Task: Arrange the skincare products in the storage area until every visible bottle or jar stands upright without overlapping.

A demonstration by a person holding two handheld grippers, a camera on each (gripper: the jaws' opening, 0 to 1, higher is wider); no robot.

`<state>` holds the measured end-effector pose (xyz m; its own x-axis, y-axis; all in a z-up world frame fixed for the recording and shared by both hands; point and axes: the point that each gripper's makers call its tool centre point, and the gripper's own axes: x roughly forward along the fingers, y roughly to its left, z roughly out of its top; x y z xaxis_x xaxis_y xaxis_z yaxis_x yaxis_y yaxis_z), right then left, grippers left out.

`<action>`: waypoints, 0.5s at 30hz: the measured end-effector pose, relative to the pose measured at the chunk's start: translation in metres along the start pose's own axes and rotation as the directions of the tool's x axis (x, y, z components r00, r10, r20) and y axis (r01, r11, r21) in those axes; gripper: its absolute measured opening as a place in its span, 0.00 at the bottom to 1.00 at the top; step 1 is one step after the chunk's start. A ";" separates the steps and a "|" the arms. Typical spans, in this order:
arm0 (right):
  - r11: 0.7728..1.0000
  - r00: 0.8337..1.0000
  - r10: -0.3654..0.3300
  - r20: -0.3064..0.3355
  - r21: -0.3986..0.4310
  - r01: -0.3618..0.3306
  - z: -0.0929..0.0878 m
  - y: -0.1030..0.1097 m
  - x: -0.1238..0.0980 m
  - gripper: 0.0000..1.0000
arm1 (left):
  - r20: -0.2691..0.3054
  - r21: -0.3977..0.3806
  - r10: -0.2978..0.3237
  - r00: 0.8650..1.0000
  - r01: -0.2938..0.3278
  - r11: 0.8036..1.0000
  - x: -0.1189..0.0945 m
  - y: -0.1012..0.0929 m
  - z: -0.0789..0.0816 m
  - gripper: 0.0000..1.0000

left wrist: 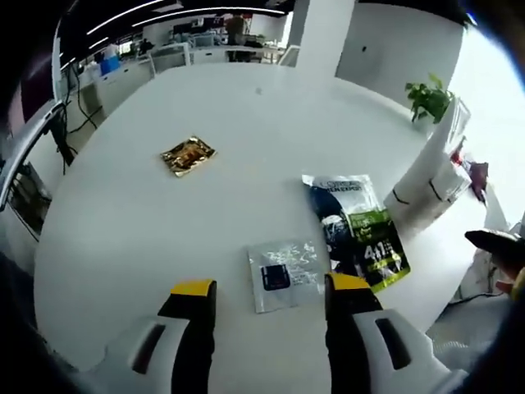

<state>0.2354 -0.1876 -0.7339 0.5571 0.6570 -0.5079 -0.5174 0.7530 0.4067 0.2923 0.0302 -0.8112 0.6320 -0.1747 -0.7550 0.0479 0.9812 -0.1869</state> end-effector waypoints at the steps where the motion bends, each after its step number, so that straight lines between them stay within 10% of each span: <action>1: 1.000 1.000 0.000 0.000 -0.002 0.000 0.000 0.000 0.000 0.98 | 0.018 0.000 -0.019 1.000 0.019 1.000 -0.001 -0.001 0.003 0.52; 15: 1.000 1.000 0.014 -0.007 -0.012 -0.014 0.000 0.006 0.000 0.99 | 0.075 -0.048 -0.104 0.992 0.108 0.993 -0.031 0.010 0.000 0.68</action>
<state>0.2321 -0.1832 -0.7311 0.5455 0.6673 -0.5071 -0.5331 0.7431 0.4044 0.2732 0.0459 -0.7894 0.6797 -0.2690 -0.6824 0.0785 0.9517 -0.2969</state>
